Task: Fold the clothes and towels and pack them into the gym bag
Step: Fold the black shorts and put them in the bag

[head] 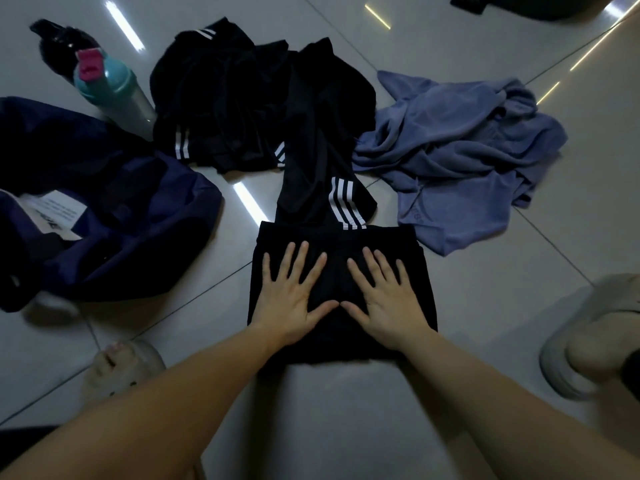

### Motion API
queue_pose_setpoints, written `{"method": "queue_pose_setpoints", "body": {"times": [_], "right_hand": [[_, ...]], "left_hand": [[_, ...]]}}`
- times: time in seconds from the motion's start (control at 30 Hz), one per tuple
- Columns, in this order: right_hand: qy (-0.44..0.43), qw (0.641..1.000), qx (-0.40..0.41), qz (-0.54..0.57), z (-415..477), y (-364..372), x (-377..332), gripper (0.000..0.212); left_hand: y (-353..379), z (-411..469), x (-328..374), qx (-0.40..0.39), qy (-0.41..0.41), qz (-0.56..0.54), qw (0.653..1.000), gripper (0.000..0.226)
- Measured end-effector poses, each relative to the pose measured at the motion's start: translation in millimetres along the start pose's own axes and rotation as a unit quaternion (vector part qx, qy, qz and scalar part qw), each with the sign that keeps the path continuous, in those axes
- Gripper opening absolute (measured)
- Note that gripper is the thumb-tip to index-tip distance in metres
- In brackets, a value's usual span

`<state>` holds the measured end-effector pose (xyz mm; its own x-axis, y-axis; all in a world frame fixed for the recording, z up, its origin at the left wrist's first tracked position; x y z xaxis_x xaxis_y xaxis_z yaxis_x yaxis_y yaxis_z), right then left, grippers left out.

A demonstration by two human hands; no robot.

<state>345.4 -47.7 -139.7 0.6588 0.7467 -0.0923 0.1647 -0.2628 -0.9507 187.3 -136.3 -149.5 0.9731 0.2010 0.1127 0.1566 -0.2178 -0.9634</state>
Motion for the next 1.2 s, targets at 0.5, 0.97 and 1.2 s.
{"method": "queue_pose_setpoints", "body": {"times": [0.5, 0.97, 1.2], "right_hand": [[-0.071, 0.996, 0.012, -0.046, -47, -9, -60, 0.078], [-0.182, 0.975, -0.111, -0.057, -74, 10, -95, 0.079], [-0.104, 0.99, 0.091, 0.035, -59, -48, -125, 0.069]], "left_hand": [[-21, -69, -56, 0.07, -0.279, -0.176, 0.942, 0.05], [-21, -53, -67, -0.117, -0.415, -0.604, 0.67, 0.034], [-58, -36, -61, -0.068, -0.394, -0.558, 0.727, 0.034]]}}
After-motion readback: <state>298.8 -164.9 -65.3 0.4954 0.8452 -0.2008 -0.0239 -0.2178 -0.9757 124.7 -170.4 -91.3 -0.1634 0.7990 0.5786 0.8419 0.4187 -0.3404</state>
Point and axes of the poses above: each hand's wrist, its own z-axis towards the middle knuckle, its own y-axis out of the palm, x = y × z, the point moved 7 cm from there along z, towards the middle knuckle, and after that the axes turned 1 degree about -x, right-handed, at the moved point
